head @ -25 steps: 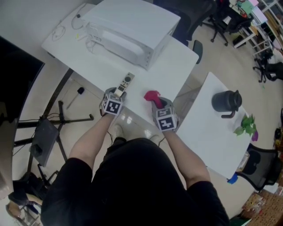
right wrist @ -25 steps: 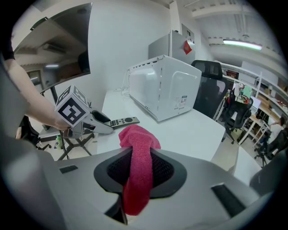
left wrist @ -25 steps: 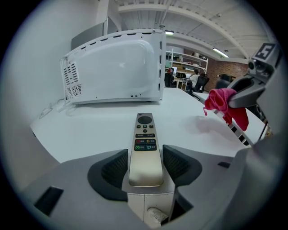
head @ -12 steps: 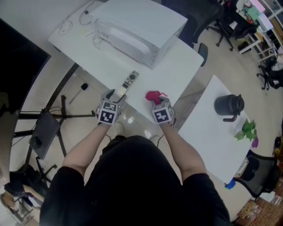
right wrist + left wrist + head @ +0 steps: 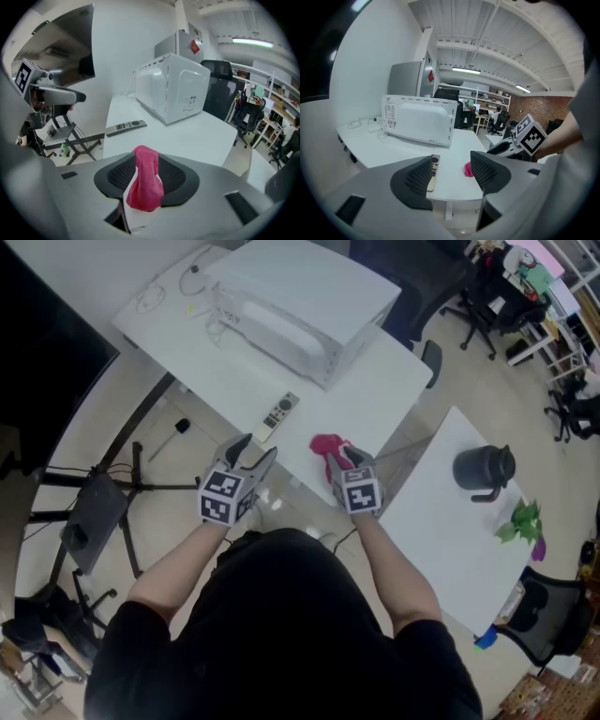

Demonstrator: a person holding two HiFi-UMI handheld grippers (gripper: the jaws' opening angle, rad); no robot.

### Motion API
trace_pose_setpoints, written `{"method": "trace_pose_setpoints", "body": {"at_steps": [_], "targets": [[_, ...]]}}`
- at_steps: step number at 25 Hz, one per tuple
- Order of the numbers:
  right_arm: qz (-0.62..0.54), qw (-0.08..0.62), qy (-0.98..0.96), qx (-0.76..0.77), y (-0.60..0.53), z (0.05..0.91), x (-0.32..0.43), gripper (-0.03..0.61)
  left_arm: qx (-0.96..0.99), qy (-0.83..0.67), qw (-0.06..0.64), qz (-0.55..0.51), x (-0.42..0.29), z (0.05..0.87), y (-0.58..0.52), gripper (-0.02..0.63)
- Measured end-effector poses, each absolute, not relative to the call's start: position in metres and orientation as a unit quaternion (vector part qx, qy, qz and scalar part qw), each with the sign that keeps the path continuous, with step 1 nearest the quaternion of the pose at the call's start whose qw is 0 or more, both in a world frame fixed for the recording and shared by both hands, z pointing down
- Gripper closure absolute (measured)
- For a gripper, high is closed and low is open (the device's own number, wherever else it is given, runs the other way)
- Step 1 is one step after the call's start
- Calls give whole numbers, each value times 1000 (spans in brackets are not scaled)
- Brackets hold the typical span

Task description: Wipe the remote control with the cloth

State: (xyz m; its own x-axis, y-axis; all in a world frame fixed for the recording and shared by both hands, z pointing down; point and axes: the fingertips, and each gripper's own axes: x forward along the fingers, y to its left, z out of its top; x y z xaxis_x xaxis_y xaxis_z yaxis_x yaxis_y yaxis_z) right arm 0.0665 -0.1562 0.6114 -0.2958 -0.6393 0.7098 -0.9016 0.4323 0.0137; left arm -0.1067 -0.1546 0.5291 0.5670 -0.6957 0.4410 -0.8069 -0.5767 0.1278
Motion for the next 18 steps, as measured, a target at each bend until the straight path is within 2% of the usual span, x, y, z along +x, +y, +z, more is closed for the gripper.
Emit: {"method": "trace_pose_setpoints", "body": {"at_steps": [4, 8, 12, 18], "targets": [[173, 258, -809, 499, -132, 538, 64, 422, 896, -402, 142, 127, -86, 482, -140, 353], [146, 187, -832, 501, -104, 468, 57, 423, 925, -357, 92, 96, -61, 433, -121, 383], [122, 135, -851, 492, -81, 420, 46, 434, 947, -308, 30, 86, -38, 400, -102, 473], [94, 96, -863, 487, -66, 385, 40, 490, 956, -282, 5, 75, -20, 376, -87, 579]]}}
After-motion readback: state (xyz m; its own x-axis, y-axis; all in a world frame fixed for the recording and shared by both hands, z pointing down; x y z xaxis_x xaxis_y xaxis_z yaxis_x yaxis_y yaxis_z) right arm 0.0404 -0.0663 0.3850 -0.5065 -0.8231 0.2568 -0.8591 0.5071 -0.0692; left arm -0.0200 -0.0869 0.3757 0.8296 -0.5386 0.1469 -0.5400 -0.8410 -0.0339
